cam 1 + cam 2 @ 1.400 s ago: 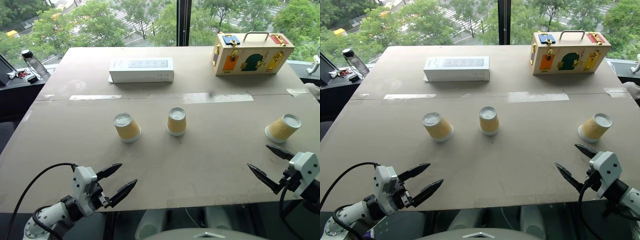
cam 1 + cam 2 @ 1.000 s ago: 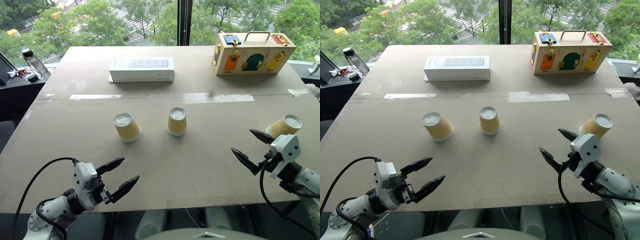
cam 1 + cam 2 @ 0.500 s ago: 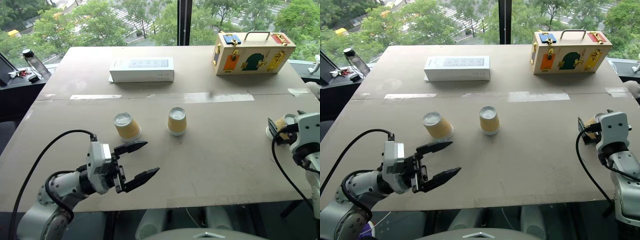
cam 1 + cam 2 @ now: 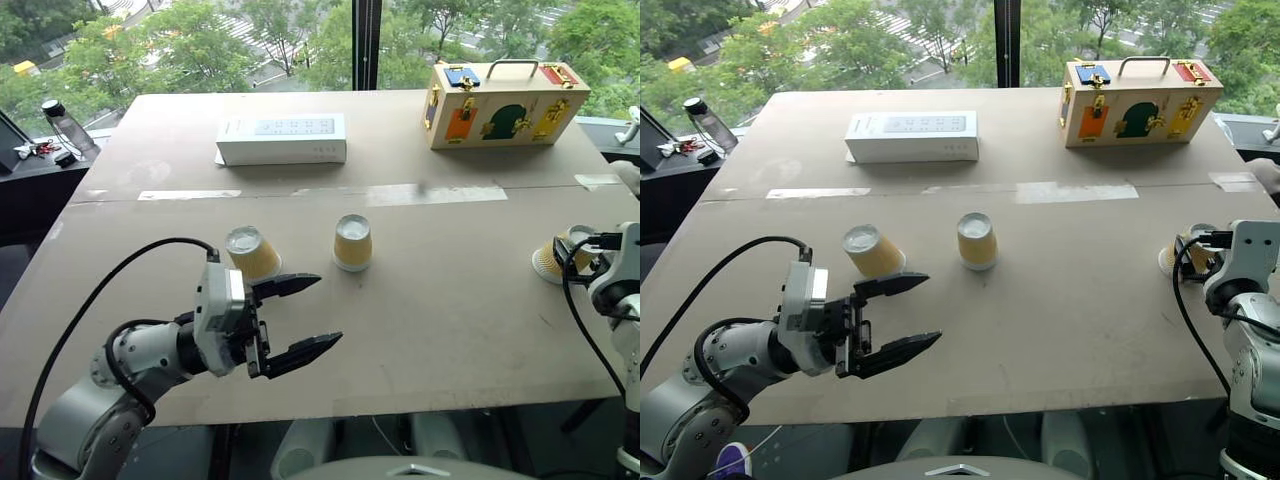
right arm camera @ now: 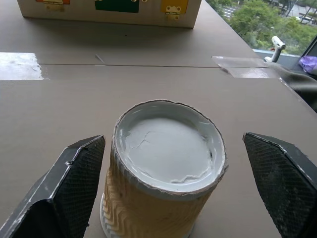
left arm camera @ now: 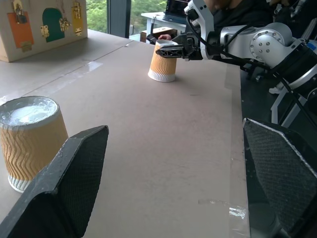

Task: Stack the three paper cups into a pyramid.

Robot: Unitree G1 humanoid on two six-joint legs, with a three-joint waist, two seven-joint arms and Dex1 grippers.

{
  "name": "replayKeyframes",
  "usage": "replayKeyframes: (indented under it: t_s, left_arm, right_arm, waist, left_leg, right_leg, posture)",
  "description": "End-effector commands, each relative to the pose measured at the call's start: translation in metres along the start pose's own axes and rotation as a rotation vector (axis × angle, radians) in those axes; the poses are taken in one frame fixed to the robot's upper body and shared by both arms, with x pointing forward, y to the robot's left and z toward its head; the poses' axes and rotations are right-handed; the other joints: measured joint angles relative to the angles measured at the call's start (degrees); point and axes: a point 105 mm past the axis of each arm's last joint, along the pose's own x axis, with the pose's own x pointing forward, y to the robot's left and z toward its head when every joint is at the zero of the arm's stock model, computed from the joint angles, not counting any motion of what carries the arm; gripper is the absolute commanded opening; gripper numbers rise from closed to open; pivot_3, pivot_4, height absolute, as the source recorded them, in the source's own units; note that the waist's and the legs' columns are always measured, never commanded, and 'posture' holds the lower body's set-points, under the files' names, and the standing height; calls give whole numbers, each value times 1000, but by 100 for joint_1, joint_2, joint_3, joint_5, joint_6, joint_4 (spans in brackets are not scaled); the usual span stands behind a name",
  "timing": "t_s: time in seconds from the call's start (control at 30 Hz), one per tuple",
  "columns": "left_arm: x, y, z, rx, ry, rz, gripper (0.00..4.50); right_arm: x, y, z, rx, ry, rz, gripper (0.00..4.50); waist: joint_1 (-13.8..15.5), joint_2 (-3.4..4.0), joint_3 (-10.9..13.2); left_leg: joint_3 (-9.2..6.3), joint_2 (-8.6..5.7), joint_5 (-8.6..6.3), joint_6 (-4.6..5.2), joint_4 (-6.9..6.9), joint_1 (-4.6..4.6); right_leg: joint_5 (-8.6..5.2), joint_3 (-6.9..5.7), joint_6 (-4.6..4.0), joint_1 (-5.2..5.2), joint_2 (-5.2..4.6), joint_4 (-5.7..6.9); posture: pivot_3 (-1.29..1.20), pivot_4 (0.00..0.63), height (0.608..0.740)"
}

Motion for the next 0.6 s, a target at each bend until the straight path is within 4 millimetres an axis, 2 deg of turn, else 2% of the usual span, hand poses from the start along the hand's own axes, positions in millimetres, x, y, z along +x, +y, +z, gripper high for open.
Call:
replayKeyframes:
  t_s: [0.03, 0.13, 0.23, 0.33, 0.37, 0.47, 0.6]
  left_arm:
    - [2, -6, 7, 28, -17, -18, 4500]
    - [2, -6, 5, 26, -16, -10, 4500]
    - [-1, -6, 5, 26, -17, -2, 4500]
    - [-2, -6, 5, 20, -19, 7, 4500]
    - [-3, -5, 4, 17, -18, 10, 4500]
    - [-5, -4, 2, 6, -19, 29, 4500]
    - [-9, -3, -4, -7, -12, 62, 4500]
  right_arm:
    - [-2, -3, 11, 29, -25, -18, 4390]
    - [-1, -3, 10, 37, -19, -23, 4390]
    - [1, -2, 11, 42, -28, -16, 3682]
    - [2, 1, 15, 9, -40, 9, 2257]
    - [2, 2, 15, 2, -41, 17, 2109]
    - [0, 14, 21, -88, -62, 106, 2108]
    - [-9, 61, 38, -145, -126, 399, 2108]
  waist:
    - [0, 0, 0]
    - [0, 2, 1]
    - [-1, 2, 1]
    - [-1, 3, 2]
    - [-1, 3, 2]
    - [-2, 6, 4]
    - [-42, 12, 8]
  left_leg:
    - [-1, 0, 0, 0, 0, 0]
    - [2, 0, 0, 0, 0, 0]
    - [3, 0, 0, 0, 0, 0]
    - [3, 0, 0, 0, 0, 0]
    - [3, 0, 0, 0, 0, 0]
    - [4, 0, 0, 0, 0, 0]
    - [9, 1, 0, 1, 0, 1]
  right_leg:
    - [-1, 0, -2, 0, 0, 0]
    - [-1, 0, -2, 0, 0, 0]
    - [-1, 2, -1, 0, 0, -1]
    - [-4, 1, -7, 0, 0, 0]
    - [-4, 1, -7, 0, 0, 0]
    - [-4, 2, -7, 0, 0, -1]
    - [-5, 5, -8, 0, -1, -2]
  posture:
    - [0, 150, 740]
    - [0, 150, 740]
    - [0, 150, 740]
    - [0, 150, 740]
    - [0, 150, 740]
    - [0, 150, 740]
    - [0, 150, 740]
